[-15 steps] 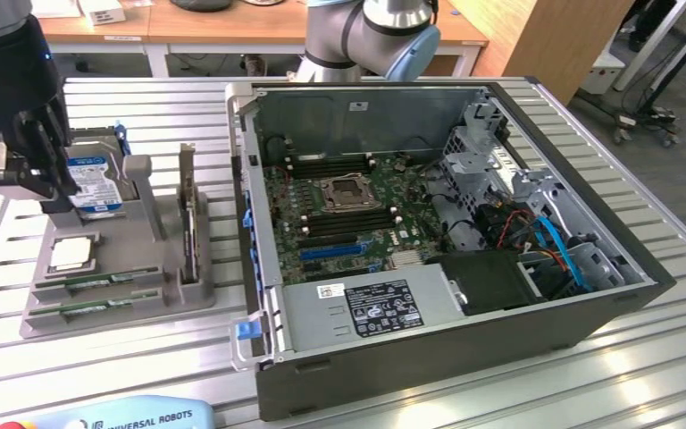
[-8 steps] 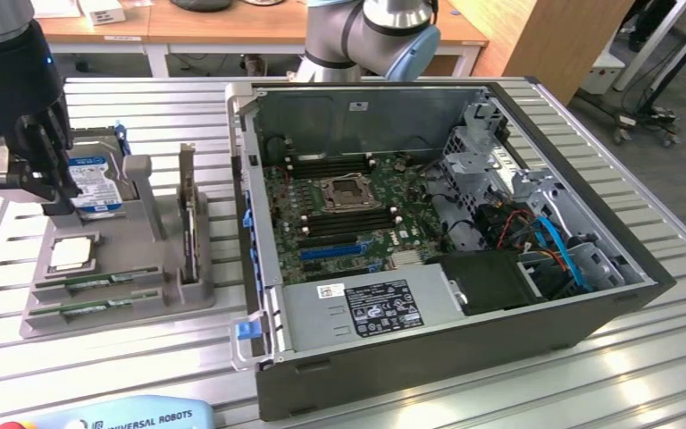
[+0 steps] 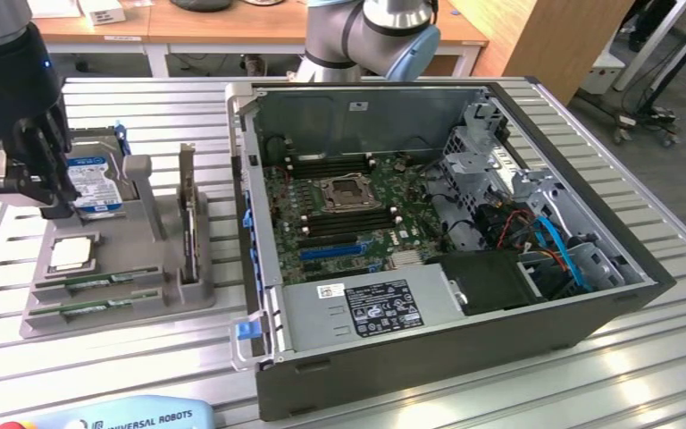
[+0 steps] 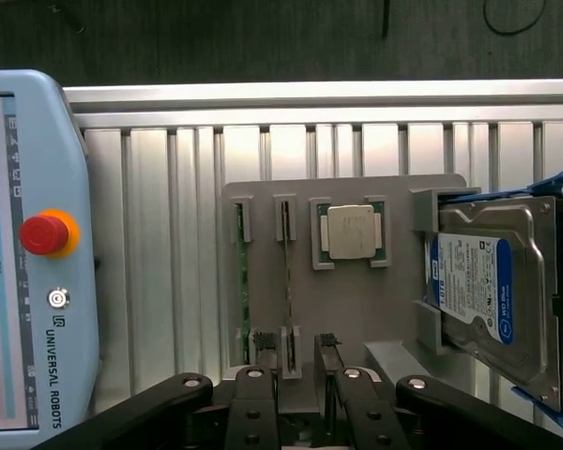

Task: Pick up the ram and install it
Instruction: 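Pick up the ram and move it above insertion slot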

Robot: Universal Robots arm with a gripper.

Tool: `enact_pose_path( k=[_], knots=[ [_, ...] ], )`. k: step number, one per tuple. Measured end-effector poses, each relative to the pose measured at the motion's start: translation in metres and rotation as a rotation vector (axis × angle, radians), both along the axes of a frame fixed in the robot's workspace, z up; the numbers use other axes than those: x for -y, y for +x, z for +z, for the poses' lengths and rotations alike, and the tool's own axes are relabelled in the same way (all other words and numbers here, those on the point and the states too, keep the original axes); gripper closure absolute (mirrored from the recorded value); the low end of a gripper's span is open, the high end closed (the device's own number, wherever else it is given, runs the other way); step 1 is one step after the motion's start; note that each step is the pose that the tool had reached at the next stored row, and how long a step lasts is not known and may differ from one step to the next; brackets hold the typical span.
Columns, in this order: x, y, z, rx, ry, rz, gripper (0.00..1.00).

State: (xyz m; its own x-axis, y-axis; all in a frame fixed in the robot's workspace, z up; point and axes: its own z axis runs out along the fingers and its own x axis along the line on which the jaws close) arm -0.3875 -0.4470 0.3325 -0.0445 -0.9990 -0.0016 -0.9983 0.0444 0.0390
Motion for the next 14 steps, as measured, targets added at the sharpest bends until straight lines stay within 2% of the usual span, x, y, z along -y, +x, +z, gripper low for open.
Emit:
enact_pose_path(
  k=[14],
  knots=[
    [0.0117, -0.001, 0.0001, -0.0002, -0.0001, 0.0, 0.71]
  ],
)
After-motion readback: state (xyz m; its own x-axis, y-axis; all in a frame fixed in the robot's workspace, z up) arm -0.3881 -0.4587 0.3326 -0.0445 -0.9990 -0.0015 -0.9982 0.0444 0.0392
